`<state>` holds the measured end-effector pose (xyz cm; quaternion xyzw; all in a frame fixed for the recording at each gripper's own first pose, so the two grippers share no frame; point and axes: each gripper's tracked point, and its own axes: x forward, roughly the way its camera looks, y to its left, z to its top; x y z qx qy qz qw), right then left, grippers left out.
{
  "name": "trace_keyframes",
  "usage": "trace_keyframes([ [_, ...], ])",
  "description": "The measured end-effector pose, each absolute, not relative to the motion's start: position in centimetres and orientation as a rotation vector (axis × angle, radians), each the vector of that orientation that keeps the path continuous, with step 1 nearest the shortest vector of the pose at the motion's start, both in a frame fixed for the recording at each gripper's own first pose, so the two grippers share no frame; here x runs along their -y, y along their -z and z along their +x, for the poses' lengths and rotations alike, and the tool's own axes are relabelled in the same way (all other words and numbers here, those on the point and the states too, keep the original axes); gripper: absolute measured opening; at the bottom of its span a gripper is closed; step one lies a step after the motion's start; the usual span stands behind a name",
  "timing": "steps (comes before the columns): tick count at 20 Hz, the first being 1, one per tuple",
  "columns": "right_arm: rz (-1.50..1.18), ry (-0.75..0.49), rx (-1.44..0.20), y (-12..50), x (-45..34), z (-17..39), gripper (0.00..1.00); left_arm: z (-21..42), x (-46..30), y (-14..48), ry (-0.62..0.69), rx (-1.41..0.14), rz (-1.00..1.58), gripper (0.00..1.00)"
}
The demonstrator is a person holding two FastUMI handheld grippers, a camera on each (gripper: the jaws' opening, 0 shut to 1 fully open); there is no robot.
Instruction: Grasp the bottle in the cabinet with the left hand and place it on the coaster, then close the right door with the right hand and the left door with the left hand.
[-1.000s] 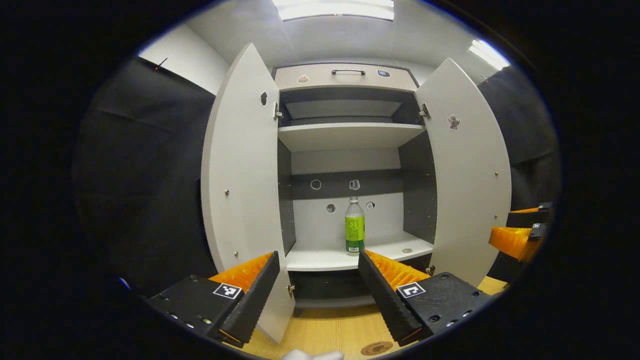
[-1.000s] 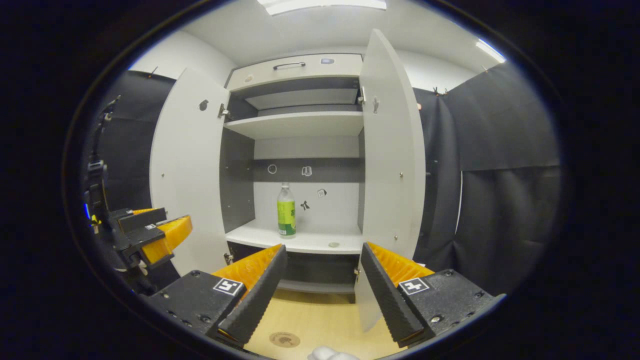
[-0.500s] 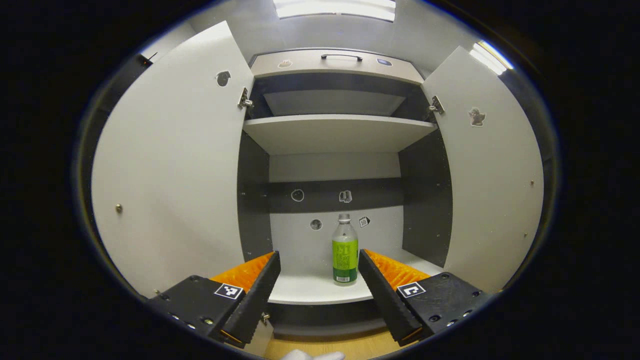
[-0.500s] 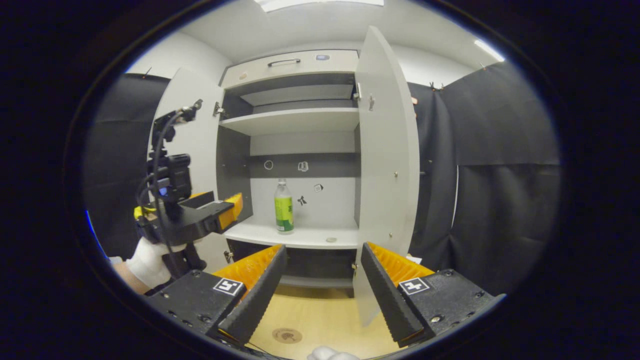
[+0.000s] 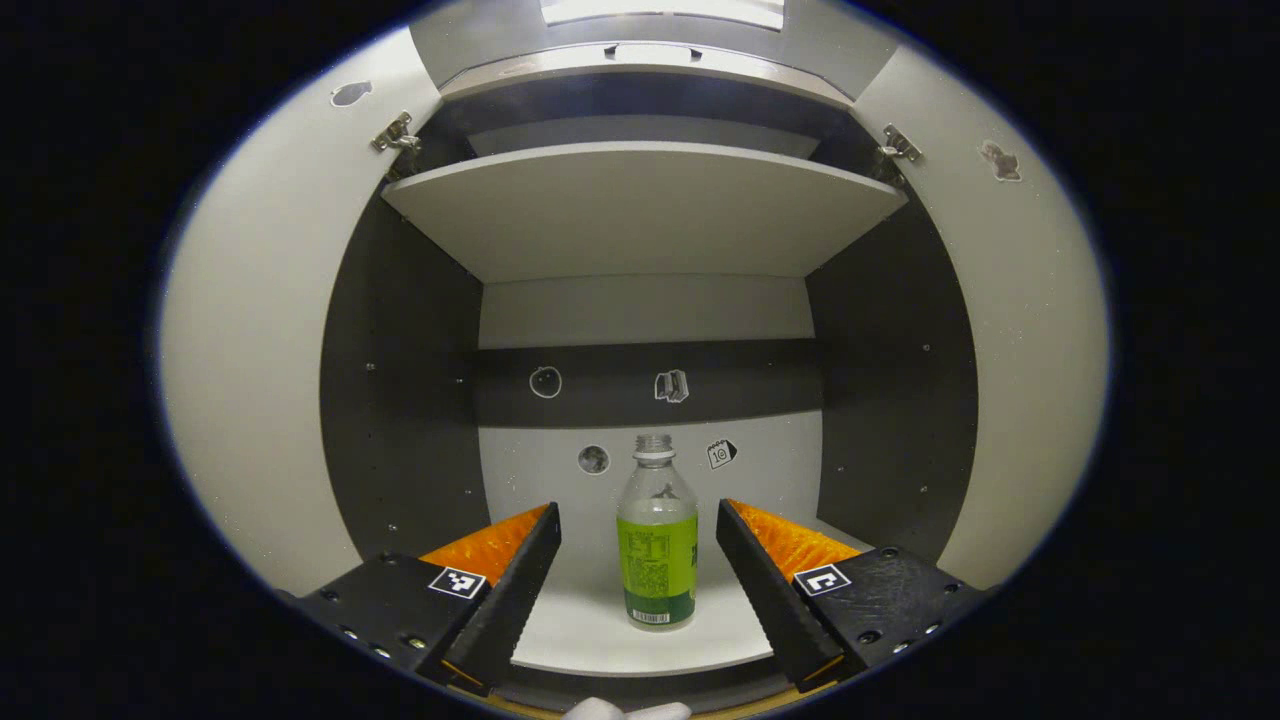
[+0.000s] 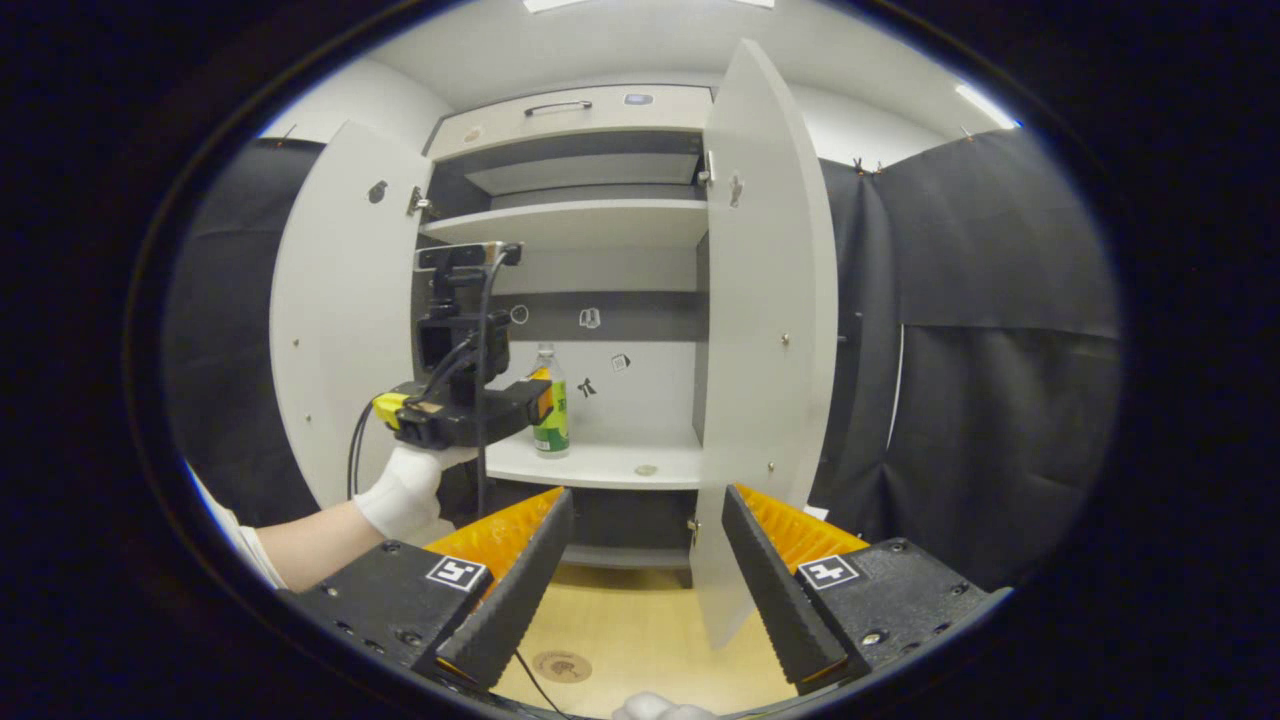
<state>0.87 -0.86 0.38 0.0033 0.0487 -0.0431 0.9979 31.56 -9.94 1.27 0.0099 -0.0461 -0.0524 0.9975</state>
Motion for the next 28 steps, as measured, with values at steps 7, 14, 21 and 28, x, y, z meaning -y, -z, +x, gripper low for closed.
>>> trace_keyframes([
  [7,-0.019,0.089,-0.116,0.1,0.7,1.6,0.98,36.7,11.5,2.3,0.090,0.032,0.028,0.96],
  [14,-0.034,0.103,-0.141,0.7,1.4,1.8,0.98,38.3,11.6,4.2,0.073,-0.020,0.043,0.96],
  [21,-0.017,0.095,-0.125,0.0,1.9,1.5,0.98,36.3,11.1,1.7,0.084,0.025,-0.005,0.80],
  [28,-0.003,0.079,-0.093,-1.0,2.1,0.8,0.98,28.1,9.2,-2.0,0.112,0.073,-0.033,0.76],
])
